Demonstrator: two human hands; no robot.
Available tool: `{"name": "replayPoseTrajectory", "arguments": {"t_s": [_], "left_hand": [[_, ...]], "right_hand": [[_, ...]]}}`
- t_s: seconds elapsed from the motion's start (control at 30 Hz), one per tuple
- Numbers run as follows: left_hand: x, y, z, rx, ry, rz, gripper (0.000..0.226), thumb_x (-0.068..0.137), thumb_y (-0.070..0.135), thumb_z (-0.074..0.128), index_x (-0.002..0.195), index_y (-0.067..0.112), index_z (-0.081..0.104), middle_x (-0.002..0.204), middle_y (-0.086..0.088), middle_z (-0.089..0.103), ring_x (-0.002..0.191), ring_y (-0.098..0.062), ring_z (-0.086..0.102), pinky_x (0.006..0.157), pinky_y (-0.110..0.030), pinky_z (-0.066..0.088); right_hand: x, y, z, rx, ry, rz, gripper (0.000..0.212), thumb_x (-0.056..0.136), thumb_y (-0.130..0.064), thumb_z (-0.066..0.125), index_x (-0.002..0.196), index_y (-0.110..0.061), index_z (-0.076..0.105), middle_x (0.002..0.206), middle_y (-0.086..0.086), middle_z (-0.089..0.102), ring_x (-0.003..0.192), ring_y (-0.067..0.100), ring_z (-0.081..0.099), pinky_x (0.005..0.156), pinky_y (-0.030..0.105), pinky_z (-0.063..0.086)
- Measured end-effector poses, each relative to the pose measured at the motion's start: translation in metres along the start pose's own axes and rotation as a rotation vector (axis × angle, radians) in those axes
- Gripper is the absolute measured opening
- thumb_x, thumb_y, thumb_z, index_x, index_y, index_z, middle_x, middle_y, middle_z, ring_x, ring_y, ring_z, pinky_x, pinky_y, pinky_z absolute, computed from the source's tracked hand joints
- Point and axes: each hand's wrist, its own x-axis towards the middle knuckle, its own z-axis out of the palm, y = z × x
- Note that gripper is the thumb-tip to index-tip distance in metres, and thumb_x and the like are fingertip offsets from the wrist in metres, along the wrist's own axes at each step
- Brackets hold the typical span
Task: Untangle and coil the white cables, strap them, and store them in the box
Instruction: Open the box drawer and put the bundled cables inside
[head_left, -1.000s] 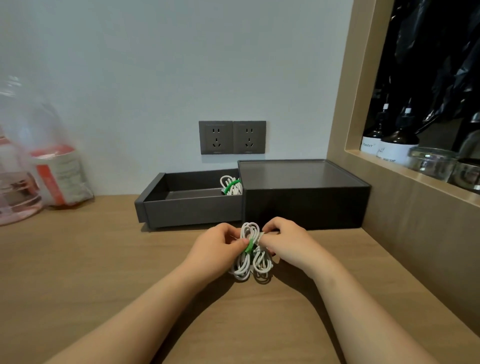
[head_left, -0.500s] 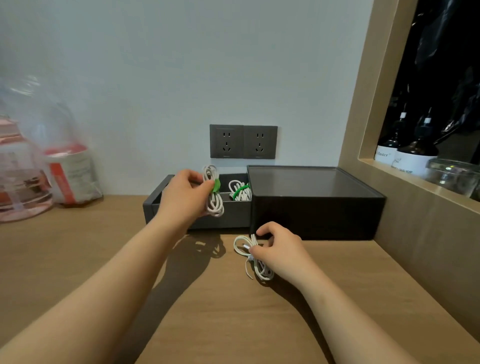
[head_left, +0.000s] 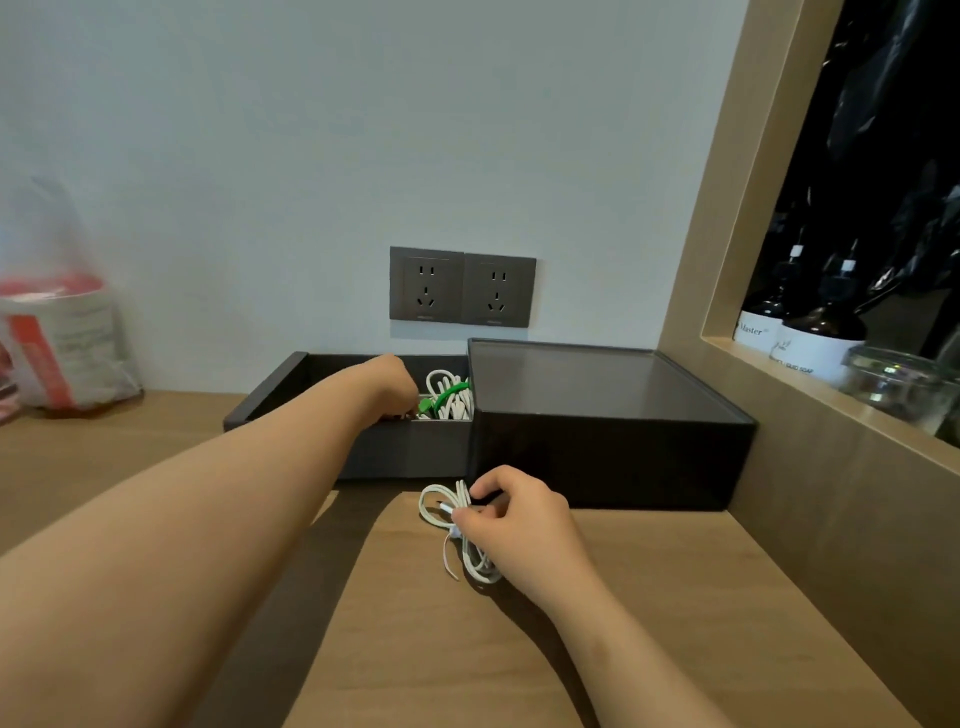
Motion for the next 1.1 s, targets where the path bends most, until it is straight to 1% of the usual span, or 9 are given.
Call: {"name": "replayPoseTrajectory", "arguments": {"t_s": [0.13,0.27,0.37,0.53,0.6,0.7,0.8,0.93,1.1], "left_hand": [[-0.008,-0.001,-0.002,0.022,0.012,0.046,0.026,0.094,0.011,0.048,0.113,0.002,0.063,0.113,-0.016,0.063,0.1,-0.026,0.059,0.083,-0.035,0.049],[-0.048,-0.007,0.002,0.033,0.379,0.207,0.031,0.093,0.015,0.049,0.122,0.015,0.059,0.123,-0.011,0.058,0.113,-0.027,0.052,0.088,-0.036,0.046],[-0.084,-0.011,0.008,-0.169,0.566,0.327,0.023,0.095,0.028,0.049,0.114,0.019,0.059,0.109,-0.002,0.055,0.098,-0.016,0.051,0.073,-0.024,0.039],[-0.116,0.007,-0.003,-0.811,0.136,0.238,0.039,0.1,0.041,0.032,0.104,0.015,0.06,0.086,-0.005,0.066,0.072,-0.012,0.063,0.061,-0.021,0.052],[-0.12,0.008,-0.008,-0.813,0.016,0.241,0.037,0.099,0.042,0.035,0.106,0.016,0.06,0.086,-0.005,0.068,0.075,-0.015,0.067,0.067,-0.025,0.057],[-0.115,0.003,-0.009,-0.828,0.034,0.253,0.025,0.095,0.028,0.051,0.114,0.015,0.06,0.096,-0.003,0.069,0.085,-0.015,0.069,0.073,-0.028,0.059],[-0.096,-0.003,-0.021,-0.93,0.153,0.171,0.022,0.095,0.025,0.053,0.115,0.016,0.054,0.093,-0.003,0.066,0.077,-0.011,0.067,0.059,-0.02,0.055],[-0.052,-0.019,-0.04,-0.572,0.337,0.122,0.025,0.092,0.032,0.057,0.112,0.02,0.049,0.087,-0.003,0.063,0.073,-0.016,0.062,0.067,-0.032,0.055],[-0.016,-0.029,-0.036,-0.135,0.19,0.05,0.022,0.092,0.031,0.056,0.106,0.014,0.054,0.096,-0.009,0.064,0.088,-0.027,0.064,0.081,-0.038,0.055]], "right_hand": [[0.001,-0.003,-0.004,-0.011,-0.065,0.001,0.017,0.077,-0.025,0.068,0.087,-0.032,0.056,0.075,-0.005,0.064,0.076,0.012,0.063,0.075,0.039,0.057],[-0.007,-0.012,-0.013,0.126,-0.024,-0.033,0.012,0.078,-0.02,0.07,0.084,-0.026,0.06,0.079,-0.005,0.063,0.075,0.008,0.062,0.066,0.024,0.055],[-0.013,-0.023,-0.016,0.337,0.126,-0.114,0.009,0.079,-0.019,0.07,0.08,-0.021,0.062,0.075,-0.005,0.064,0.07,0.006,0.062,0.061,0.021,0.054],[-0.01,-0.044,-0.007,0.489,0.316,-0.189,0.009,0.083,-0.022,0.067,0.079,-0.026,0.06,0.076,-0.013,0.061,0.073,-0.007,0.058,0.056,0.008,0.046],[-0.004,-0.052,-0.007,0.517,0.362,-0.173,0.008,0.086,-0.023,0.063,0.081,-0.028,0.06,0.078,-0.014,0.061,0.074,-0.006,0.059,0.055,0.007,0.046],[0.006,-0.063,-0.007,0.557,0.315,-0.158,0.012,0.092,-0.024,0.055,0.084,-0.026,0.064,0.081,-0.011,0.064,0.076,0.005,0.061,0.061,0.014,0.05],[0.015,-0.069,-0.003,0.495,0.241,-0.2,0.019,0.095,-0.026,0.048,0.092,-0.024,0.067,0.087,-0.009,0.067,0.086,0.007,0.061,0.075,0.025,0.053],[0.033,-0.056,-0.005,-0.165,0.555,-0.296,0.022,0.093,-0.026,0.047,0.103,-0.023,0.066,0.101,-0.006,0.063,0.106,0.012,0.048,0.096,0.032,0.028],[0.04,-0.033,0.004,-0.356,0.558,-0.287,0.023,0.092,-0.028,0.045,0.096,-0.023,0.067,0.094,-0.006,0.066,0.097,0.015,0.056,0.092,0.034,0.034]]}}
